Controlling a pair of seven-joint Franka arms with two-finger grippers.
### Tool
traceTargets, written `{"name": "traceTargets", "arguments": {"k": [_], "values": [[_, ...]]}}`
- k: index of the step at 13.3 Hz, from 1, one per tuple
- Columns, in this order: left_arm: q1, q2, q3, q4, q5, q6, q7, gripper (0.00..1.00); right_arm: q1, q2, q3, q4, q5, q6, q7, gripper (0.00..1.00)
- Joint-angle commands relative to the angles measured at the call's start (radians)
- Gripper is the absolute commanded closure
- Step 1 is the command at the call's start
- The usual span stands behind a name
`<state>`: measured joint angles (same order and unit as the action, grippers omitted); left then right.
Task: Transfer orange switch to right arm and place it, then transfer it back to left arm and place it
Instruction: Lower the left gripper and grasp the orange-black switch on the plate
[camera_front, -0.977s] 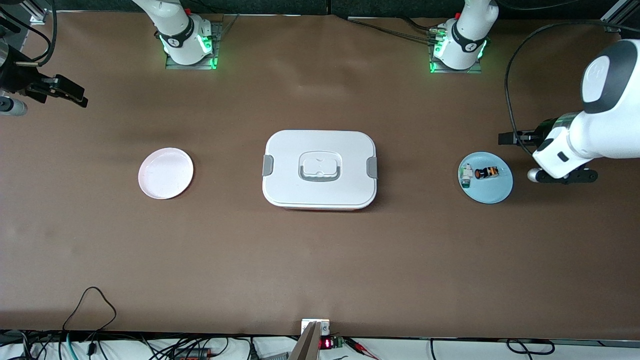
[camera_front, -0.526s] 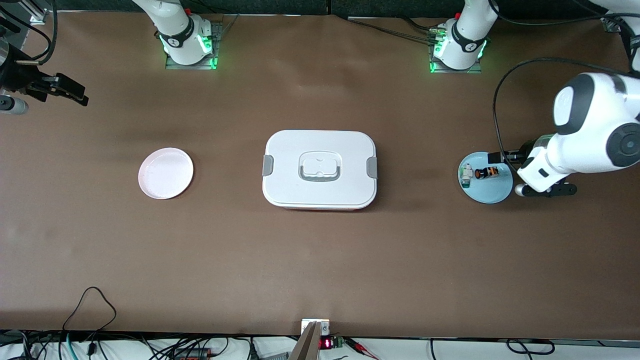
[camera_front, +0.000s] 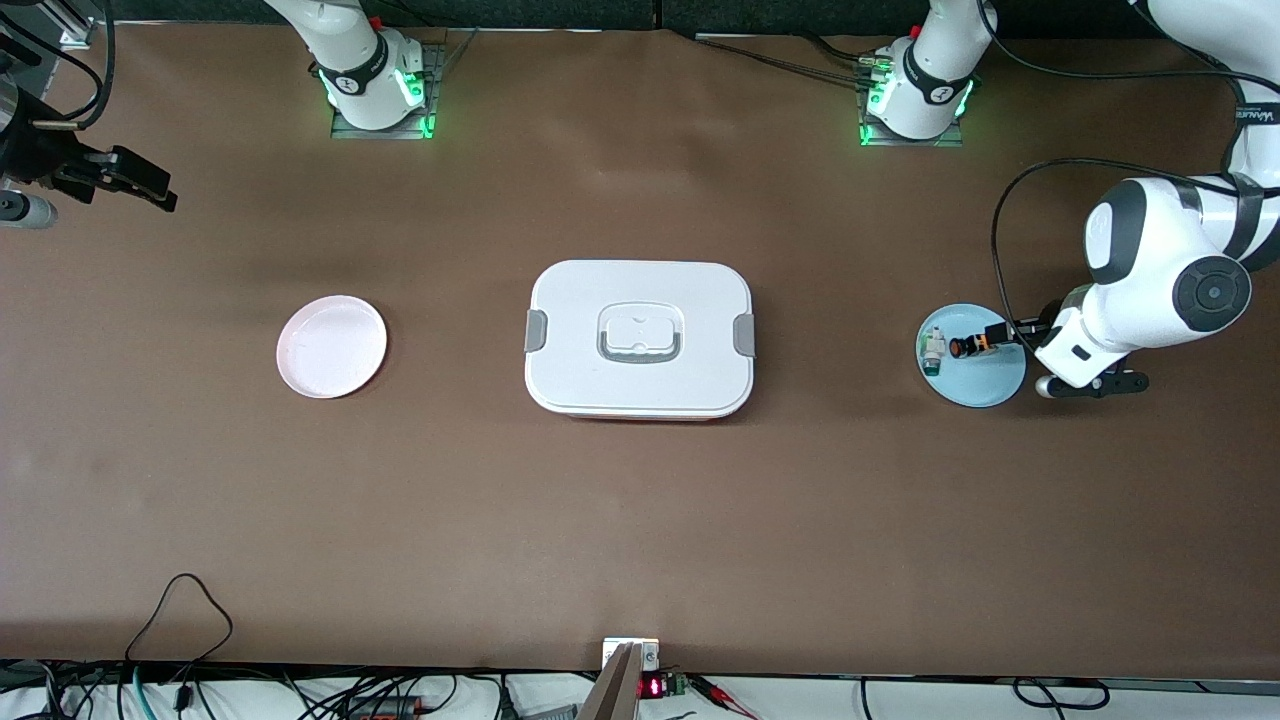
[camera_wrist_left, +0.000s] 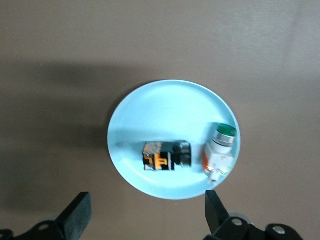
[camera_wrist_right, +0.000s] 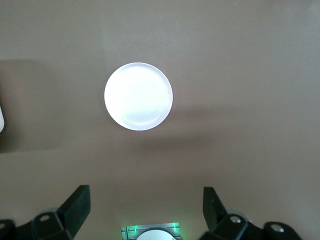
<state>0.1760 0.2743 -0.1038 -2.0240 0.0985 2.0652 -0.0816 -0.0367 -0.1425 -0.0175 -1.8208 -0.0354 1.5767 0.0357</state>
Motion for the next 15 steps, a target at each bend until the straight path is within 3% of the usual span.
{"name": "traceTargets", "arguments": {"k": [1, 4, 7, 10, 15], "values": [[0.022, 0.005, -0.007, -0.059, 0.017, 0.091, 0.025, 0.00, -0.009, 0.003, 0.004, 0.011, 0.014, -0.018, 0.012, 0.00], [0.022, 0.002, -0.010, -0.149, 0.013, 0.238, 0.013, 0.00, -0.009, 0.003, 0.004, 0.011, 0.014, -0.018, 0.007, 0.00], [0.022, 0.000, -0.011, -0.168, 0.006, 0.262, 0.013, 0.00, -0.009, 0.046, 0.004, 0.040, 0.014, -0.018, -0.010, 0.00], [0.022, 0.003, -0.013, -0.241, 0.004, 0.384, 0.008, 0.00, -0.011, 0.069, 0.004, 0.070, 0.014, -0.058, -0.017, 0.00], [0.032, 0.036, -0.014, -0.242, 0.004, 0.403, 0.008, 0.00, 0.003, 0.069, 0.007, 0.101, 0.017, -0.064, -0.017, 0.00]]}}
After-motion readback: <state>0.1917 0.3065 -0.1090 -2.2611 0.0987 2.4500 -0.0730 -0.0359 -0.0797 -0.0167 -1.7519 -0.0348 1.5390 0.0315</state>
